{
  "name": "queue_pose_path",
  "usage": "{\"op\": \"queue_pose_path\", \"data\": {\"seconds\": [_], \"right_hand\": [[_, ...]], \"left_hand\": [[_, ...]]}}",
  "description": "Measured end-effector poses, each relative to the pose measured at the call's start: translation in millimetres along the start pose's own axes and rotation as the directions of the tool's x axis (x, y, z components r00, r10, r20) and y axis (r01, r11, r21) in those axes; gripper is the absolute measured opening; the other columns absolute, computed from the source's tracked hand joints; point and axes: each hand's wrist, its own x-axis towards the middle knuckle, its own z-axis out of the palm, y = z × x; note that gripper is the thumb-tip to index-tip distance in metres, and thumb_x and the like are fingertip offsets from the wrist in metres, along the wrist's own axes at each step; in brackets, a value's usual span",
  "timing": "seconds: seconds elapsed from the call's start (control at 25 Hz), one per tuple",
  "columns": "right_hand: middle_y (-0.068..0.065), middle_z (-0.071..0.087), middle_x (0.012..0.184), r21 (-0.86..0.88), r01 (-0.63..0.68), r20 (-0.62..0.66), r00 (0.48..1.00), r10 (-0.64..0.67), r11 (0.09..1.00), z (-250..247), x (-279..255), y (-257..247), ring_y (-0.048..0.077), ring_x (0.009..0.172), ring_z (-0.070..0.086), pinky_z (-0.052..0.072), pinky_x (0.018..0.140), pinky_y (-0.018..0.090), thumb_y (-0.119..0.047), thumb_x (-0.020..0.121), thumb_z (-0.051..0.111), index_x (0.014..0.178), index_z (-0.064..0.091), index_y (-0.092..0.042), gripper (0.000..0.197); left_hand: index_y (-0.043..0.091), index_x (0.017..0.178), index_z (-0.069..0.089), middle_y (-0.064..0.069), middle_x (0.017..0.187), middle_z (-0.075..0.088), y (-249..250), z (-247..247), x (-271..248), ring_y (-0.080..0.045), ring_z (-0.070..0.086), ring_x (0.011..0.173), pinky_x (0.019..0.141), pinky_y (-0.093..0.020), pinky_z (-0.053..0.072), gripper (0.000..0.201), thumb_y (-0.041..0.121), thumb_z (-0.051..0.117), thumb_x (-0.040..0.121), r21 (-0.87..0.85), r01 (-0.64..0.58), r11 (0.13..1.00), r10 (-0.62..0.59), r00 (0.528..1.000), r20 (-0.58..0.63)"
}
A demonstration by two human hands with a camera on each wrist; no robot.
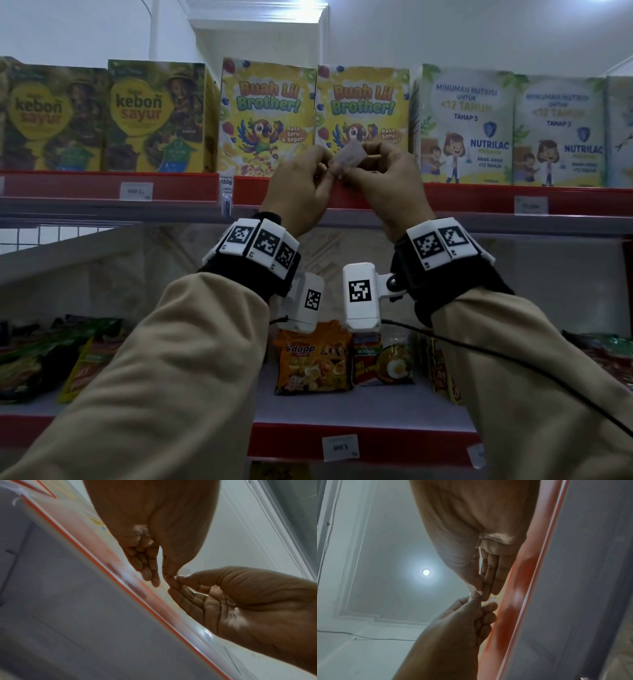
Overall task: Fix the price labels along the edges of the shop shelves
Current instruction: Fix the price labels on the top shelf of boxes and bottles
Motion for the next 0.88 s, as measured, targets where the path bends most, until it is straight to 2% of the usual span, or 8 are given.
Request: {"op": "queue_pose_path", "data": {"seconds": [0.12,0.2,0.28,0.4,0.56,0.68,0.8,0.88], "right_hand": [[0.004,0.067,0.087,-0.225,0.138,-0.012,0.989,-0.144,0.965,-2.8,-1.1,-0.3,0.015,0.078,0.065,0.054,0.070,0.026,-0.012,0.082,0.068,0.099,0.062,-0.010,0.018],[0.001,0.066,0.085,-0.414,0.247,0.042,0.967,-0.252,0.876,-7.9,1.1,-1.6,0.008,0.067,0.060,0.050,0.064,0.024,-0.015,0.087,0.062,0.097,0.066,-0.011,0.012],[0.002,0.067,0.083,-0.530,0.308,0.114,0.949,-0.294,0.790,-11.8,5.2,-1.5,0.008,0.064,0.057,0.049,0.065,0.026,-0.016,0.089,0.060,0.094,0.067,-0.011,0.010],[0.001,0.067,0.081,-0.524,0.293,0.079,0.951,-0.298,0.800,-12.2,11.9,1.4,0.013,0.073,0.063,0.055,0.074,0.033,-0.015,0.086,0.063,0.090,0.067,-0.011,0.007],[0.001,0.068,0.086,-0.437,0.275,0.000,0.952,-0.306,0.857,0.7,20.8,7.4,0.013,0.079,0.065,0.055,0.077,0.027,-0.012,0.085,0.065,0.092,0.067,-0.009,0.008],[-0.003,0.068,0.085,-0.461,0.292,0.098,0.955,-0.279,0.838,11.2,23.2,11.9,0.008,0.077,0.062,0.049,0.071,0.013,-0.016,0.085,0.068,0.093,0.068,-0.014,0.009],[-0.004,0.067,0.085,-0.478,0.328,0.224,0.942,-0.249,0.815,16.7,22.1,15.0,0.006,0.073,0.060,0.045,0.067,0.011,-0.017,0.085,0.068,0.092,0.069,-0.017,0.007],[-0.002,0.067,0.085,-0.484,0.347,0.271,0.932,-0.240,0.803,16.1,22.1,13.8,0.007,0.073,0.059,0.044,0.065,0.010,-0.016,0.086,0.067,0.092,0.068,-0.017,0.007]], "left_hand": [[0.003,0.094,0.062,-0.013,0.088,0.064,-1.0,2.8,-1.1,-0.030,0.056,0.080,0.069,-0.039,0.046,0.016,0.016,0.052,0.094,0.015,-0.029,0.999,0.029,1.000,-0.002],[0.004,0.095,0.061,-0.012,0.089,0.061,-0.8,3.2,-1.4,-0.028,0.054,0.082,0.070,-0.036,0.043,0.017,0.018,0.052,0.094,0.077,-0.045,0.996,0.043,0.999,0.027],[0.006,0.099,0.059,-0.011,0.094,0.060,-2.4,-0.5,-1.6,-0.025,0.052,0.086,0.074,-0.035,0.042,0.017,0.021,0.051,0.094,0.150,-0.066,0.986,0.057,0.996,0.063],[0.008,0.102,0.057,-0.009,0.101,0.058,-11.4,-13.0,-3.7,-0.024,0.052,0.093,0.080,-0.033,0.041,0.016,0.019,0.049,0.094,0.260,-0.105,0.960,0.087,0.993,0.080],[0.006,0.107,0.058,-0.011,0.108,0.059,-27.8,-29.6,-9.0,-0.025,0.051,0.102,0.086,-0.032,0.041,0.017,0.012,0.048,0.093,0.287,-0.054,0.957,0.040,0.998,0.055],[0.007,0.113,0.056,-0.011,0.103,0.060,-31.0,-31.5,-10.1,-0.025,0.053,0.098,0.084,-0.031,0.041,0.021,0.012,0.050,0.092,0.242,-0.014,0.970,0.009,1.000,0.026],[0.008,0.119,0.054,-0.010,0.100,0.059,-31.4,-29.7,-11.0,-0.024,0.052,0.099,0.086,-0.030,0.037,0.028,0.018,0.054,0.092,0.211,-0.014,0.977,0.011,1.000,0.016],[0.008,0.114,0.057,-0.012,0.104,0.058,-32.5,-27.4,-11.2,-0.025,0.050,0.100,0.087,-0.031,0.036,0.026,0.022,0.054,0.093,0.243,-0.033,0.970,0.026,0.999,0.033]]}}
